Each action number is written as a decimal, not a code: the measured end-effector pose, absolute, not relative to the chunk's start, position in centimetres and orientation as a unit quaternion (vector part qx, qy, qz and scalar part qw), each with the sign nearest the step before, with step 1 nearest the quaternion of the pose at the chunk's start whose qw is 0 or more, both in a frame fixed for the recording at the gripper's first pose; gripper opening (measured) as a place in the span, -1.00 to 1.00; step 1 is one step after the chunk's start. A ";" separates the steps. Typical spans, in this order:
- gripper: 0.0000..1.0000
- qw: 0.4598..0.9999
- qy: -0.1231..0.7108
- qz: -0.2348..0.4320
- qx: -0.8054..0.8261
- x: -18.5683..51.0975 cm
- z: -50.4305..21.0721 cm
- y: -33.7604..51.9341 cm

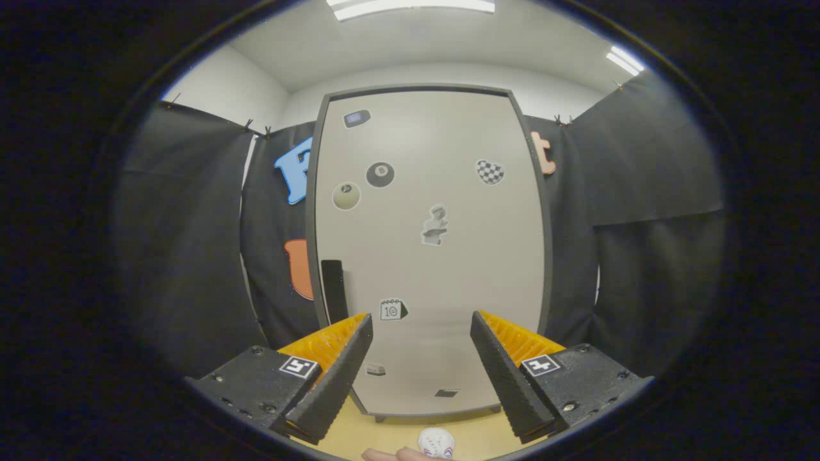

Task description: Open the shoe cabinet door, grab the shoes and put them into the shoe cabinet, then close the shoe cabinet door.

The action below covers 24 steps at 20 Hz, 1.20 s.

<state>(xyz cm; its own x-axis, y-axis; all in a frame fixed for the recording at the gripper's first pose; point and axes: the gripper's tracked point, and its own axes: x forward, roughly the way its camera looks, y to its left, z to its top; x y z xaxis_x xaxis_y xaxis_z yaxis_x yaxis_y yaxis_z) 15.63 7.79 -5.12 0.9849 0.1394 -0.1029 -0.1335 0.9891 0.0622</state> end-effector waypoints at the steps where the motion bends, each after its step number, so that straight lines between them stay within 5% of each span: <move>1: 1.00 0.995 0.047 0.079 0.030 16.5 -5.1 9.1; 7: 1.00 0.985 0.108 0.133 0.035 20.1 -8.6 16.8; 13: 1.00 0.986 0.121 0.107 0.048 24.0 -10.3 19.2; 15: 0.82 0.988 0.113 0.088 0.057 25.3 -10.3 18.5; 20: -0.06 0.987 0.120 0.096 0.052 26.3 -9.7 19.0; 24: -0.32 0.987 0.115 0.105 0.040 25.5 -9.7 19.3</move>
<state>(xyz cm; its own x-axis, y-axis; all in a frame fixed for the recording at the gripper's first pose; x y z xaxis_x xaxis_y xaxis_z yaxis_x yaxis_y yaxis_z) 25.50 19.35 -9.71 0.9515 0.2156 -0.2195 -0.1973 0.9750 0.1022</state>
